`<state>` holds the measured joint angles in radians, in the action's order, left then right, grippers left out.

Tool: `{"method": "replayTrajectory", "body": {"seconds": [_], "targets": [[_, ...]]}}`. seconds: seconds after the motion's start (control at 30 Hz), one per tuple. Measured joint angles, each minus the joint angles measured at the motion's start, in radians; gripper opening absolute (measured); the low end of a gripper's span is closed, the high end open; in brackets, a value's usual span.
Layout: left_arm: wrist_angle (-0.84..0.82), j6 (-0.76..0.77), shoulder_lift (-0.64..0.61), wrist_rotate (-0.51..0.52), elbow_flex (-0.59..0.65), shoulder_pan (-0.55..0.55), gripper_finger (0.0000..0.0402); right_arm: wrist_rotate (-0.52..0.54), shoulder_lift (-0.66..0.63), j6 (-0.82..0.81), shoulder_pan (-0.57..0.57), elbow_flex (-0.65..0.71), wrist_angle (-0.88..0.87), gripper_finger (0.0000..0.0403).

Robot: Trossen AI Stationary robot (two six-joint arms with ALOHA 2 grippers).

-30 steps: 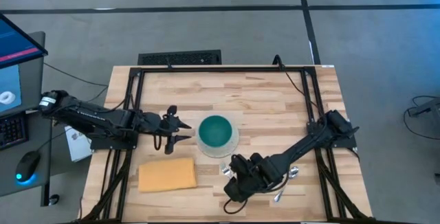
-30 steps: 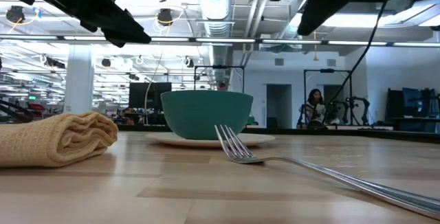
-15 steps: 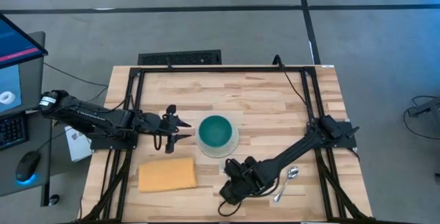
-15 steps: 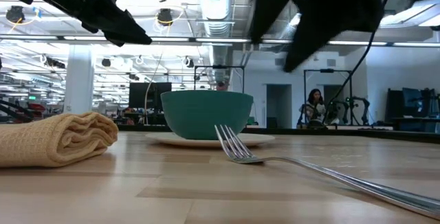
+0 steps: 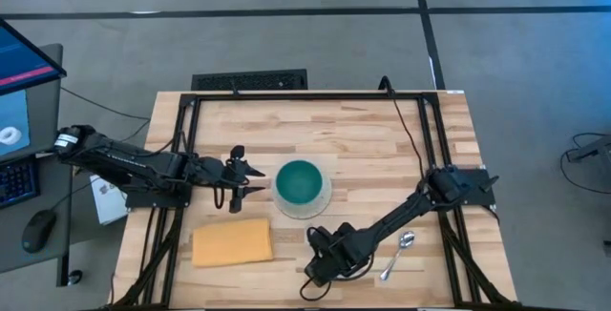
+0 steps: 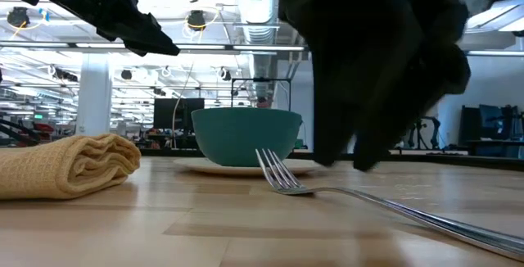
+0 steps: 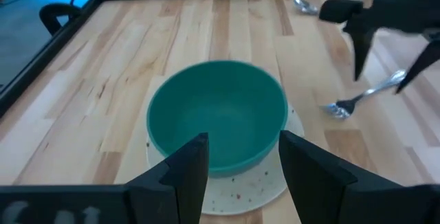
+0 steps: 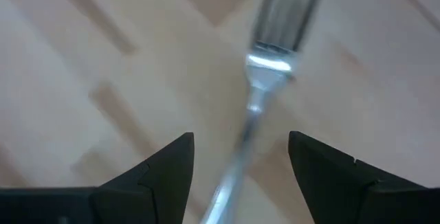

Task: Set table place
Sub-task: Move the fork from bottom to the right of the plate on the table

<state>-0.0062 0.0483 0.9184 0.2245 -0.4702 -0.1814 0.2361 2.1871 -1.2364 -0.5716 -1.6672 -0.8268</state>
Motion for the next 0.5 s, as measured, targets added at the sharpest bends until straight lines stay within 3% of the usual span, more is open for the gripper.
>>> {"method": "replayTrajectory", "body": {"seconds": [0.5], "targets": [[-0.013, 0.000, 0.000, 0.000, 0.000, 0.000, 0.0169, -0.040, 0.048, -0.019, 0.004, -0.001, 0.021, 0.0260]]}}
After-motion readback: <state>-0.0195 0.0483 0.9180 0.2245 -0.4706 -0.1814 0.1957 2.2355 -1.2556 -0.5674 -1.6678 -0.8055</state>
